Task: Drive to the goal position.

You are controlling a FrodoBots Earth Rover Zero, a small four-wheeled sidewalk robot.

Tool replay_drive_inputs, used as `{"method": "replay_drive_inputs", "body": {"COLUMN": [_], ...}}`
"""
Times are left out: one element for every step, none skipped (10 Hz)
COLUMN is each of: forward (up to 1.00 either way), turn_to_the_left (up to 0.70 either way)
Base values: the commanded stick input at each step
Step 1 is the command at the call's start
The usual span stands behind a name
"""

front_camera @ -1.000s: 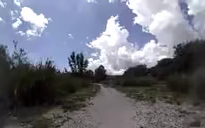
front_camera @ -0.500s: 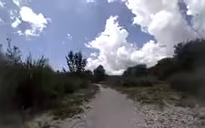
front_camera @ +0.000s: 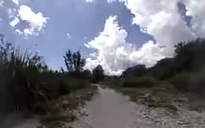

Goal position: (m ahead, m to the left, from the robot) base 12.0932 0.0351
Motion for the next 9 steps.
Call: {"method": "replay_drive_inputs", "body": {"forward": [0.7, 0.7, 0.7, 0.7, 0.7, 0.7, 0.7, 0.7, 0.7], "turn_to_the_left": [0.0, 0.0, 0.0, 0.0, 0.0, 0.0, 0.0, 0.0, 0.0]}}
